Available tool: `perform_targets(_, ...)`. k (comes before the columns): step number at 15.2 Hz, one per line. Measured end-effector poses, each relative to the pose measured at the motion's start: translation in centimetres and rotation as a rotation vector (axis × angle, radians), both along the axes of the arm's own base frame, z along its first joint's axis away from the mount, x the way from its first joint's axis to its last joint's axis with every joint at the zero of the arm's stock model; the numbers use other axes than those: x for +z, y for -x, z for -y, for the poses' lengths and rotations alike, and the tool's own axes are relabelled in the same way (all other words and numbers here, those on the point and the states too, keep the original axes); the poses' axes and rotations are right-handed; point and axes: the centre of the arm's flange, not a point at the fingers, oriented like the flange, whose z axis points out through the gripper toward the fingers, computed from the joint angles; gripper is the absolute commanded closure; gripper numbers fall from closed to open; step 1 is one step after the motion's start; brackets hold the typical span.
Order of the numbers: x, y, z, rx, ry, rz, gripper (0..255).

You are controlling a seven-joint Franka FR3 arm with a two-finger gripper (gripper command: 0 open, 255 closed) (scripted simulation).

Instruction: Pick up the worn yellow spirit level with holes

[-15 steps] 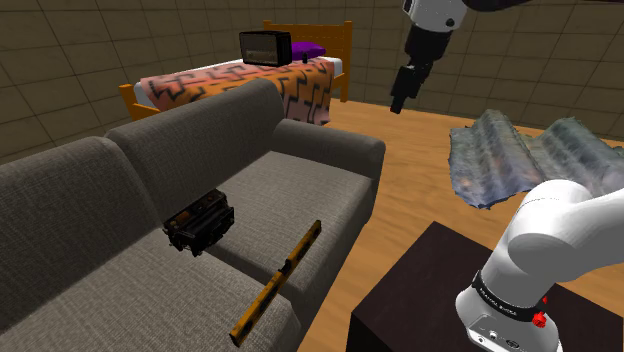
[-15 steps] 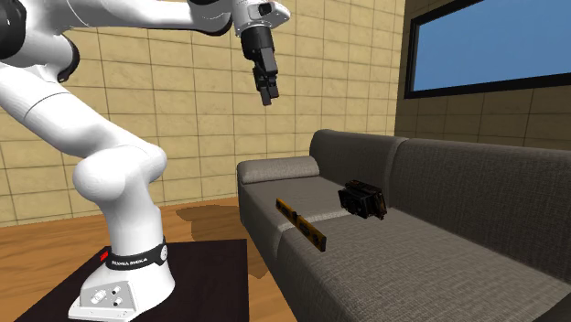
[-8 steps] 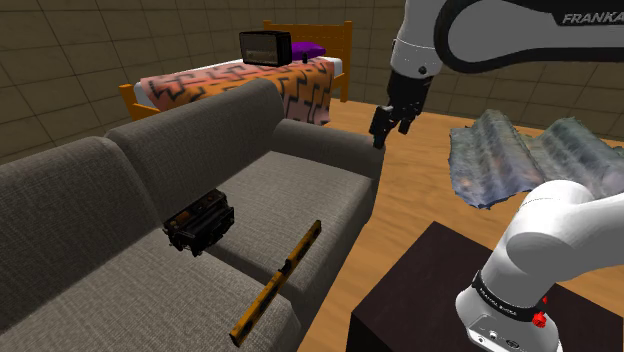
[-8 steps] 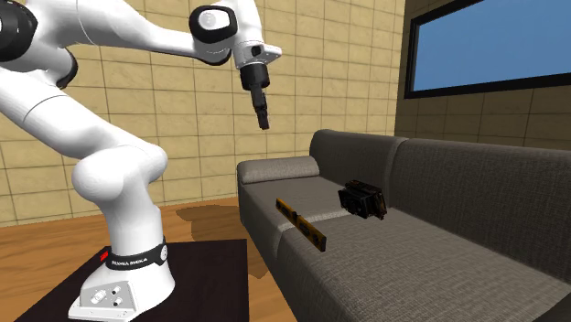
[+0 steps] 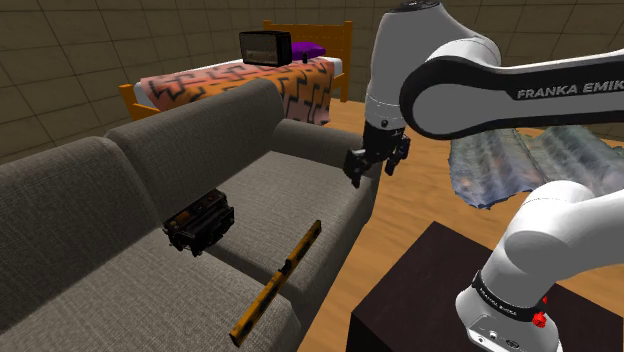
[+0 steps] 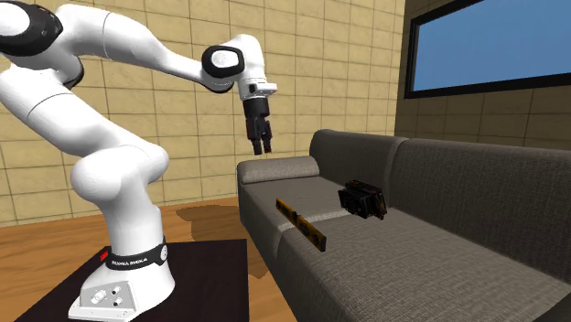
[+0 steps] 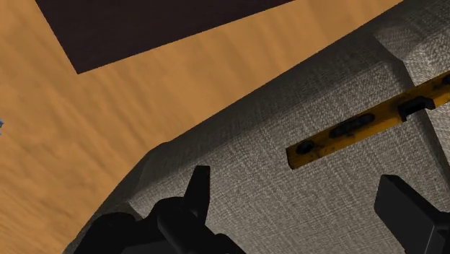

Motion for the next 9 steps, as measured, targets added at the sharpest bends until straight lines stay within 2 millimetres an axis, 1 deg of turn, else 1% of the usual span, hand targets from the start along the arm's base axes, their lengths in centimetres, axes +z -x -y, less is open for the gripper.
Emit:
perform_targets(1, -0.8, 0.1, -1.1, -0.032, -0.003, -0.002, 0)
perform_targets(3, -2.8, -0.3, -2.8, -0.099, -0.009, -0.005, 0)
perform_targets(6, -5.3, -0.9, -5.7, -0.198, -0.018, -0.01, 0)
perform_targets(7, -6.4, -1.2, -6.8, -0.23, -0.021, -0.012, 0)
perform_targets(8, -7.5, -1.9, -7.6, -0.263, -0.024, -0.013, 0)
perform_targets(9, -8.6, -2.3, -8.2, -0.297, -0.028, -0.015, 0)
